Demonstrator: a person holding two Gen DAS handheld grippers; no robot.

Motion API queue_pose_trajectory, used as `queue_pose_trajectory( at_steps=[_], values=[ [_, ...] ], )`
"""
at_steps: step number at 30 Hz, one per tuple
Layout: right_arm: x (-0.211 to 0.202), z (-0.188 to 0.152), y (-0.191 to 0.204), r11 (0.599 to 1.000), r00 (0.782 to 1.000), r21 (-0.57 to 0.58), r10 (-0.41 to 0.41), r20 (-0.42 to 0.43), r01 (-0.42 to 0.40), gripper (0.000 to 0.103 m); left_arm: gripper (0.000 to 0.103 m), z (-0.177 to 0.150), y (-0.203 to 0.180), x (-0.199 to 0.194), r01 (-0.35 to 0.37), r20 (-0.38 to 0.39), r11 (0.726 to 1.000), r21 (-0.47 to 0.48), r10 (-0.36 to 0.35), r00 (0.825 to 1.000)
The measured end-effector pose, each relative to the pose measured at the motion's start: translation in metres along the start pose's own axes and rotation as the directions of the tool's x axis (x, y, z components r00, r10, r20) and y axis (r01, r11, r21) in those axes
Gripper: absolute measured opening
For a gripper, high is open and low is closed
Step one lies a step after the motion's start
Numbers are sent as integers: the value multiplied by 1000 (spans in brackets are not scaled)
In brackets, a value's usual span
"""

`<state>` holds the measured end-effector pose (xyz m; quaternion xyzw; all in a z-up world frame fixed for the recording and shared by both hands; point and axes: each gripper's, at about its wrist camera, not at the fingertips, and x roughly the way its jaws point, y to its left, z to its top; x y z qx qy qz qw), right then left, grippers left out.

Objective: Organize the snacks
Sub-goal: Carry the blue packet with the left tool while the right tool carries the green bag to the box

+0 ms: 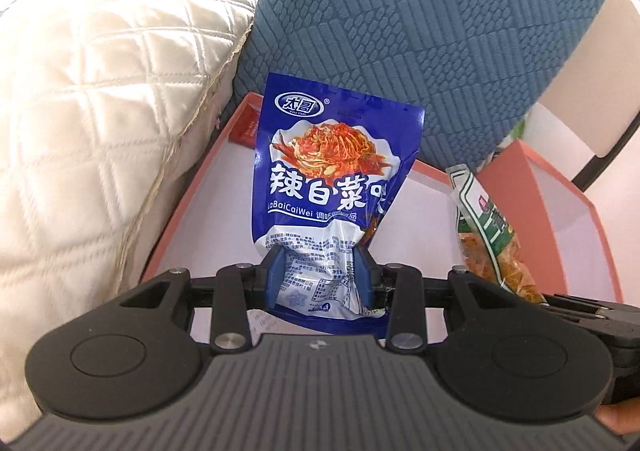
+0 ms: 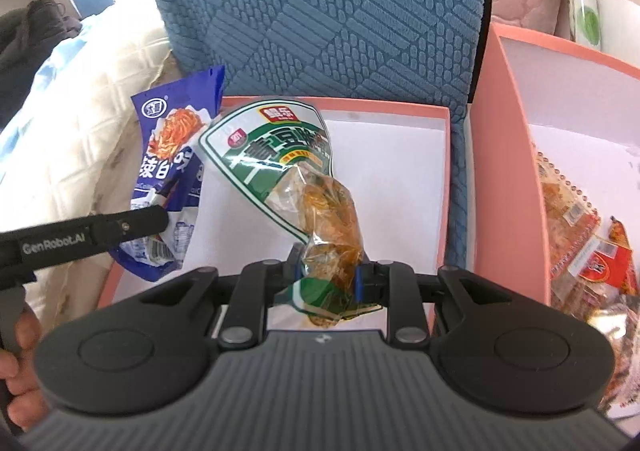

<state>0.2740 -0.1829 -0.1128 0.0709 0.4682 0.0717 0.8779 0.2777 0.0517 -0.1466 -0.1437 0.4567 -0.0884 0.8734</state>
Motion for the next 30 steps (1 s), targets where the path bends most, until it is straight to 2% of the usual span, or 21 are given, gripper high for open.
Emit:
queue_pose_trajectory(
  at_steps=[15, 19, 30],
  values=[
    [-42, -42, -1, 1000, 1000, -20, -3, 24, 4, 26, 42, -39, -20, -34, 15, -18, 1000, -3, -15, 1000],
    [-55, -42, -5, 1000, 999, -8, 3, 48, -3, 26, 42, -31, -26, -48, 9, 9, 1000, 12, -9, 1000],
    [-109, -16, -11, 999, 985, -38, 26, 171, -20, 26, 42, 3, -58, -89, 57, 83, 998, 25, -59, 995]
  ],
)
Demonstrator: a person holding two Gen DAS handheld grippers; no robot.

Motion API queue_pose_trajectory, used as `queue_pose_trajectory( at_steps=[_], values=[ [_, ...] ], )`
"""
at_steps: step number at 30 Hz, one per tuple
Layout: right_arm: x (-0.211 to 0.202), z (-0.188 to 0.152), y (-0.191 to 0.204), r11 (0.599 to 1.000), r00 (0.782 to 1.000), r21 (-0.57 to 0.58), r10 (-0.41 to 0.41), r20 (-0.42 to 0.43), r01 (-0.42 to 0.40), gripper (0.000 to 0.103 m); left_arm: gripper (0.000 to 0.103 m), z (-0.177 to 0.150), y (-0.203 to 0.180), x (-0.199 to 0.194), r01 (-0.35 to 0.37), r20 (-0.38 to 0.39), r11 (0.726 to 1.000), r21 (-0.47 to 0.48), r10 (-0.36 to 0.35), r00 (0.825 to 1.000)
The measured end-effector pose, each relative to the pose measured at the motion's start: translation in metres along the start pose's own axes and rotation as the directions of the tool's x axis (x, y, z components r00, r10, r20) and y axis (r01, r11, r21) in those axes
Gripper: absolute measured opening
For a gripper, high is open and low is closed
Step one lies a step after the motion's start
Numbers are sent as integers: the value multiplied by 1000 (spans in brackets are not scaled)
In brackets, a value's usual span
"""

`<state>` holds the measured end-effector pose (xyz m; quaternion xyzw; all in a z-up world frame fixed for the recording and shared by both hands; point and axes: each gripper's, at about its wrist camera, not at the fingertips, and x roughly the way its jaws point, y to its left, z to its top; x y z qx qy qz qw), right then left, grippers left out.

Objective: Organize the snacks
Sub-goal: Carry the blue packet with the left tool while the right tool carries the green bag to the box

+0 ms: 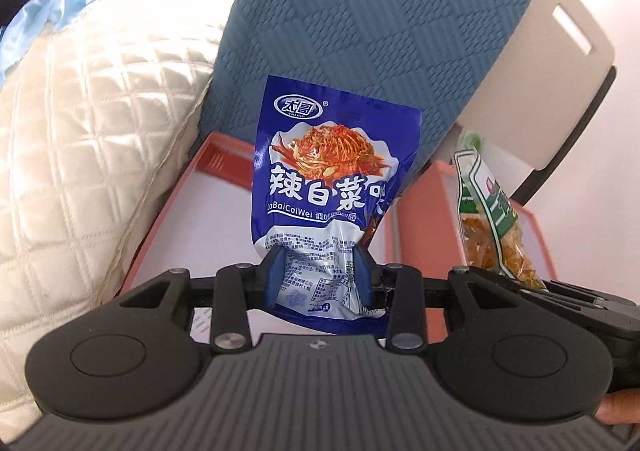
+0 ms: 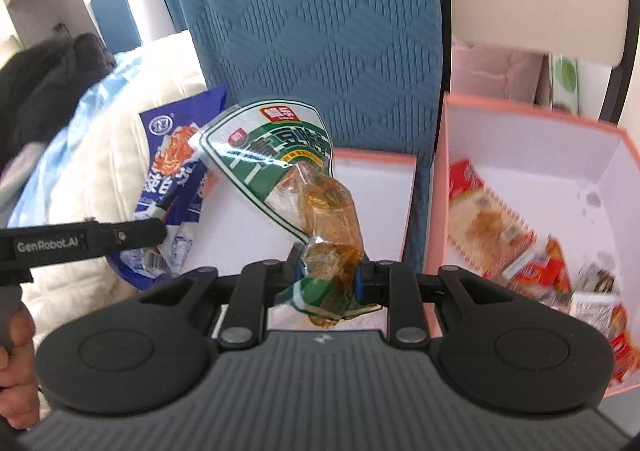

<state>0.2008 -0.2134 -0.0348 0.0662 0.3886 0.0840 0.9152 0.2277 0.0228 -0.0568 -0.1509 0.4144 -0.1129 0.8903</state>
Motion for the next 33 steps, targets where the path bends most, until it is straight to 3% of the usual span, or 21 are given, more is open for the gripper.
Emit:
queue_pose_trajectory(
  at_steps=[20, 33],
  values=[
    [-70, 41, -36, 999, 984, -15, -37, 173, 40, 26, 42, 40, -71, -34, 96, 105, 995, 33, -99, 990],
    [-86, 40, -82, 995, 974, 18, -97, 204, 96, 26, 42, 36, -136, -11, 139, 69, 985, 104, -146, 987]
  ],
)
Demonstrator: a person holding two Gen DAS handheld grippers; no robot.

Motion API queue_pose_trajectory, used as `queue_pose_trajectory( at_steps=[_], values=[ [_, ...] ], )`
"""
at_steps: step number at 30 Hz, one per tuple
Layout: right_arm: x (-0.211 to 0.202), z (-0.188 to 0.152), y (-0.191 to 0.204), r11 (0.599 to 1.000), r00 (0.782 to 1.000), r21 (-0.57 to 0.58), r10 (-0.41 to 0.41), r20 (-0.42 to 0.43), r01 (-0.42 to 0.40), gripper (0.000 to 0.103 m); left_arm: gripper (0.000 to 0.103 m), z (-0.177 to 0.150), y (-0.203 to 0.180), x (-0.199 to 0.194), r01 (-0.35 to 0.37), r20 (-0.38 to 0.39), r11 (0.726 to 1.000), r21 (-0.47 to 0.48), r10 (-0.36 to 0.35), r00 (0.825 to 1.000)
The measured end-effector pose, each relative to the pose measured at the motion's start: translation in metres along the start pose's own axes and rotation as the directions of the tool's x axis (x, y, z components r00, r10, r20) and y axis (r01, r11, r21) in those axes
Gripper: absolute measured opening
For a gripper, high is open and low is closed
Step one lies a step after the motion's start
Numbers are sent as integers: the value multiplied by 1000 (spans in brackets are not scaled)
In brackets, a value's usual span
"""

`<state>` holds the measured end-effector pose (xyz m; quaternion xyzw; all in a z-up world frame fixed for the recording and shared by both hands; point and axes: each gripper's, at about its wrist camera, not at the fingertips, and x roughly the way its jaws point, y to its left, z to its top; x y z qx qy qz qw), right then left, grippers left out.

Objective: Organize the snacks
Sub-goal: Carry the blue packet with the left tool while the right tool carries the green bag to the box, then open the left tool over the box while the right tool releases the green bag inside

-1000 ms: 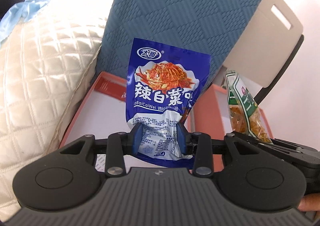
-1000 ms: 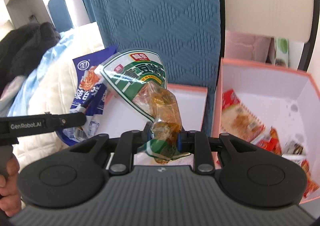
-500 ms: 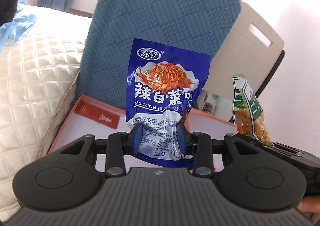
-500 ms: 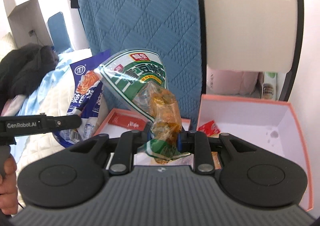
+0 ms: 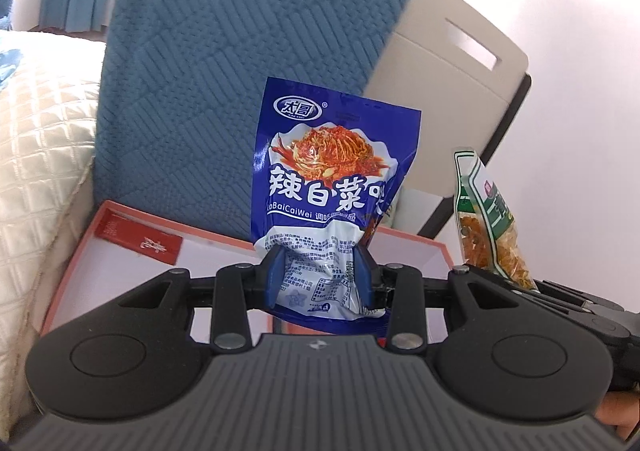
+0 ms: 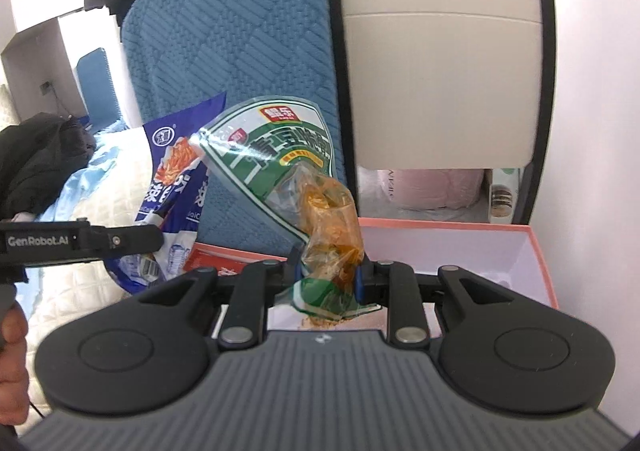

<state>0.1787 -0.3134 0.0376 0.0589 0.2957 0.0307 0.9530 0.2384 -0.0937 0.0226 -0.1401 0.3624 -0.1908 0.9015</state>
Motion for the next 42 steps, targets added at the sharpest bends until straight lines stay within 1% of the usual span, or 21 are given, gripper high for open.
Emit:
queue_pose_trajectory(
  at_steps=[6, 12, 16, 20, 26, 32, 36, 39, 42],
  values=[
    [1, -16, -32, 999, 999, 19, -29, -31, 30, 26, 42, -13, -23, 30, 19, -54, 1000, -4, -19, 998],
    [6, -42, -66, 997, 996, 47, -51, -80, 55, 26, 42, -35, -53, 63, 26, -126, 999, 40, -20, 992],
    [12, -64, -84, 996, 990, 51, -64, -122, 70, 26, 42, -56, -67, 86, 26, -181, 998, 50, -17, 983],
    [17, -85, -108, 993, 985, 81, -69, -161, 83, 26, 42, -73, -79, 107, 21, -228, 998, 65, -5, 974],
    [22, -104, -137, 990, 977, 100, -81, -200, 103, 27, 42, -83, -86, 128, 8, -262, 998, 68, 10, 965],
    [35, -115, -148, 988, 970, 117, -71, -230, 100, 27, 42, -88, -89, 147, 0, -295, 996, 88, 26, 955],
    [45, -119, -156, 990, 967, 107, -64, -247, 93, 28, 42, -92, -88, 155, -1, -317, 994, 106, 35, 948],
    [54, -121, -164, 988, 963, 119, -66, -260, 100, 28, 42, -97, -90, 154, -16, -308, 990, 138, 58, 950],
    [60, -122, -168, 985, 960, 139, -64, -274, 105, 29, 42, -97, -89, 154, -11, -310, 992, 129, 51, 949]
  ],
)
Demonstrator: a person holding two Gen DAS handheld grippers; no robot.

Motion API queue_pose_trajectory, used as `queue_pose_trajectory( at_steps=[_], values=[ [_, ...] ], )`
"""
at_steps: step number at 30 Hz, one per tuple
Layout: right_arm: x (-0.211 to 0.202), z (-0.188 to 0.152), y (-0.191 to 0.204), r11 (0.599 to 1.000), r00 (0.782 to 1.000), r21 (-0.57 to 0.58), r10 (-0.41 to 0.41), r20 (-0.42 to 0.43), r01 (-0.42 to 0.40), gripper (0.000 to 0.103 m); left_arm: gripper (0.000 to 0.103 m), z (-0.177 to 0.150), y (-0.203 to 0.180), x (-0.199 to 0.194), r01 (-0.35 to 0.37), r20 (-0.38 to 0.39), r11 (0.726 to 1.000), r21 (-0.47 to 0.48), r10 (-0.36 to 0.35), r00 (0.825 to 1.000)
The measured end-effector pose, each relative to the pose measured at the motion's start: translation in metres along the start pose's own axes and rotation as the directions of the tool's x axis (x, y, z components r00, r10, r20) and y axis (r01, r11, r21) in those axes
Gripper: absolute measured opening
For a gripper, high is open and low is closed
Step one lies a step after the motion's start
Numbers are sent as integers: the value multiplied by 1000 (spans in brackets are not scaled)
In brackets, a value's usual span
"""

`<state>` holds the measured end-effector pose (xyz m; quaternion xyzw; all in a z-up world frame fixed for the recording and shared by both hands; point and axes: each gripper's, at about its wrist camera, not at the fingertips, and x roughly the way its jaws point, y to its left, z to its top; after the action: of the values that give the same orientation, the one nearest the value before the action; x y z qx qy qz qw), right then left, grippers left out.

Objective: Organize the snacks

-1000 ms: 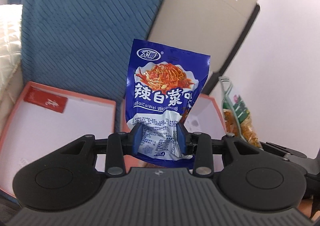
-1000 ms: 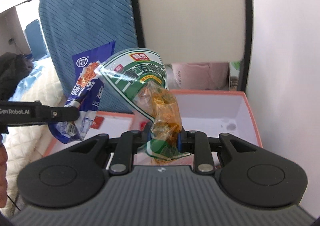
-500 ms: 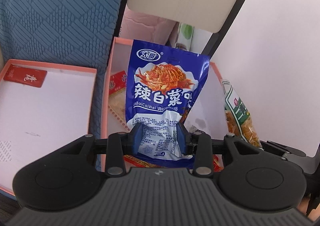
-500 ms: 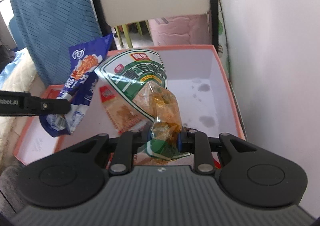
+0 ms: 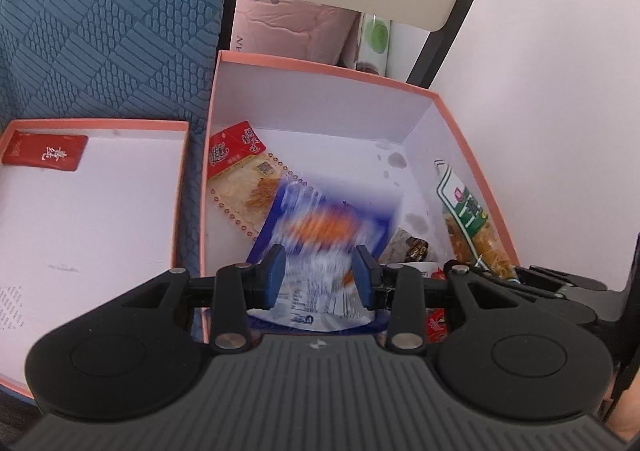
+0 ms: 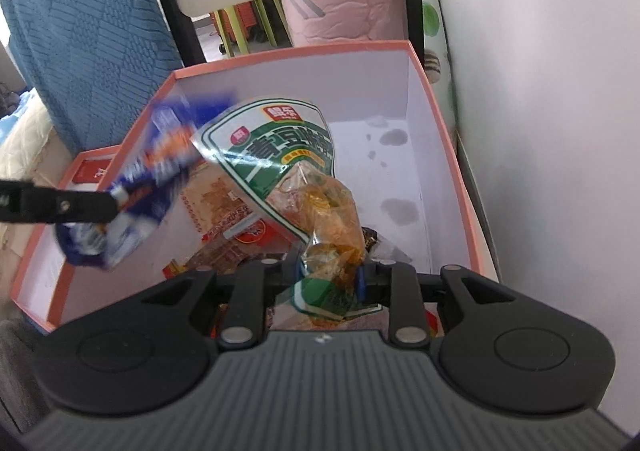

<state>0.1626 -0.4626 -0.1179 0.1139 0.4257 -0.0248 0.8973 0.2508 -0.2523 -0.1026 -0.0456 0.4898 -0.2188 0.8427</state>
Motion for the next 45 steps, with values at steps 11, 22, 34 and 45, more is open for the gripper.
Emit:
queue_pose_trajectory(
  at_steps=[11, 22, 34, 45],
  values=[
    [-12, 15, 7, 1000, 999, -6, -4, 50, 4, 65, 64, 0, 6, -42, 18, 75, 1000, 1, -18, 997],
    [-81, 33, 43, 999, 978, -26, 41, 205, -37, 65, 64, 1, 15, -135, 29, 254, 999, 39, -38, 966],
    [-167, 26, 104, 994, 926, -100, 78, 370, -44, 65, 64, -21, 26, -219, 21, 404, 994, 110, -64, 912],
    [-196, -7, 132, 997, 901, -77, 53, 430, -22, 65, 64, -51, 43, -258, 10, 455, 991, 134, -71, 888]
  ],
)
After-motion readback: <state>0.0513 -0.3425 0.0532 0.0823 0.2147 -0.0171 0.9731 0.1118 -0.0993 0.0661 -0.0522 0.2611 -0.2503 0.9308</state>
